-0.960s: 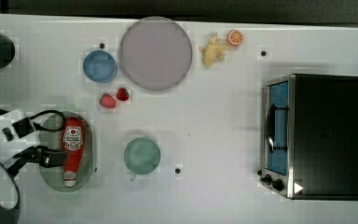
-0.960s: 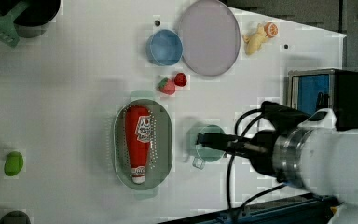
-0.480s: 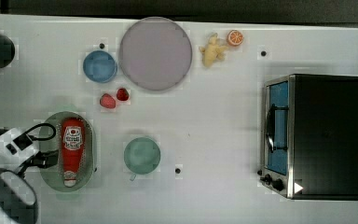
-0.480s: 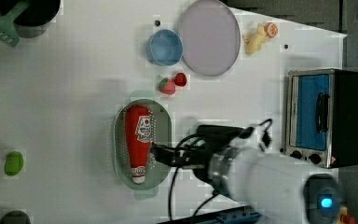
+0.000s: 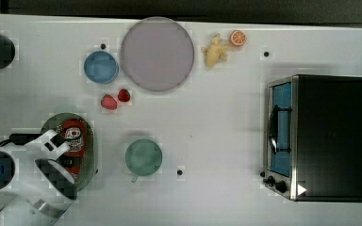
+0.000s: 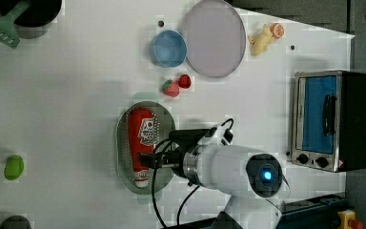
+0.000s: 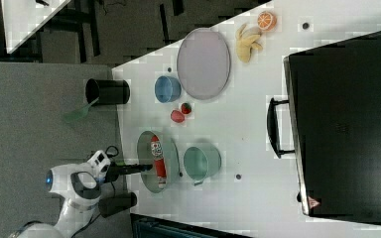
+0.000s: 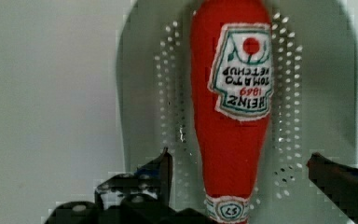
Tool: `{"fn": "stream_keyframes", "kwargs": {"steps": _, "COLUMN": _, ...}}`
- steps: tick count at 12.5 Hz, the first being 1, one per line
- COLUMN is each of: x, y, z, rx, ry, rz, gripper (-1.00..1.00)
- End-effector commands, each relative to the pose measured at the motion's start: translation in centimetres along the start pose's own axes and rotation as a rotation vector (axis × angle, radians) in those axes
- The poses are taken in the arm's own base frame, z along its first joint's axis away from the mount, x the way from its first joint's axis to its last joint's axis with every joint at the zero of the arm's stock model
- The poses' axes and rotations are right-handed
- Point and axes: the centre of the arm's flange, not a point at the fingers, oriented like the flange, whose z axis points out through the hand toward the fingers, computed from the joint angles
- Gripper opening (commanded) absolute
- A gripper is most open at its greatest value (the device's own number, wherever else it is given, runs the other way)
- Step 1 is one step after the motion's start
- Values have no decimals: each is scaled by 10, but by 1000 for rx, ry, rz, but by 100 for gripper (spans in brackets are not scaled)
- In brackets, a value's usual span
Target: Pick ketchup from strainer and place it on the table
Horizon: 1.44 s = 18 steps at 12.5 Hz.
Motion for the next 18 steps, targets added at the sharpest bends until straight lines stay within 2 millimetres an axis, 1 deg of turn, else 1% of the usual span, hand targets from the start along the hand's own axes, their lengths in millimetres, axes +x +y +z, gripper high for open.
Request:
{"fn": "stream_keyframes", "kwargs": {"steps": 1, "x": 19, "y": -1, "z": 4, "rx": 61, "ry": 47, "rz": 85, "gripper": 100}}
{"fn": "stream_keyframes", "kwargs": {"steps": 5, "x": 26, "y": 3, "z": 44, "rx": 89, "ry": 42, "rz": 107, "gripper": 100}}
{"fn": "stream_keyframes", "kwargs": {"steps": 8, "x": 37, "y": 2, "z": 63, "rx": 77, "ry": 43, "rz": 108, "gripper": 100}}
{"fn": "stream_keyframes", "kwargs": {"steps": 9, "x": 40, "y": 2, "z": 70, "rx": 76, "ry": 34, "rz": 118, "gripper": 91}}
{"fn": "stream_keyframes", "kwargs": {"steps": 11, "x": 43, "y": -1, "z": 80, "rx": 74, "ry": 25, "rz": 120, "gripper": 42}}
{"fn": "stream_keyframes", "kwargs": {"steps": 12, "x": 43, "y": -6, "z": 78, "rx": 85, "ry": 31, "rz": 114, "gripper": 19}}
{"fn": "stream_keyframes", "kwargs": {"steps": 14, "x": 42, "y": -6, "z": 76, "rx": 77, "ry": 33, "rz": 114, "gripper": 16}}
{"fn": "stream_keyframes", "kwargs": {"steps": 15, "x": 43, "y": -5, "z": 71, "rx": 71, "ry": 40, "rz": 112, "gripper": 16}}
{"fn": "stream_keyframes", "kwargs": {"steps": 17, "x": 40, "y": -7, "z": 55, "rx": 28, "ry": 52, "rz": 101, "gripper": 16}}
{"fn": "stream_keyframes", "kwargs": {"steps": 18, "x": 39, "y": -9, "z": 40, "rx": 1, "ry": 58, "rz": 104, "gripper": 16}}
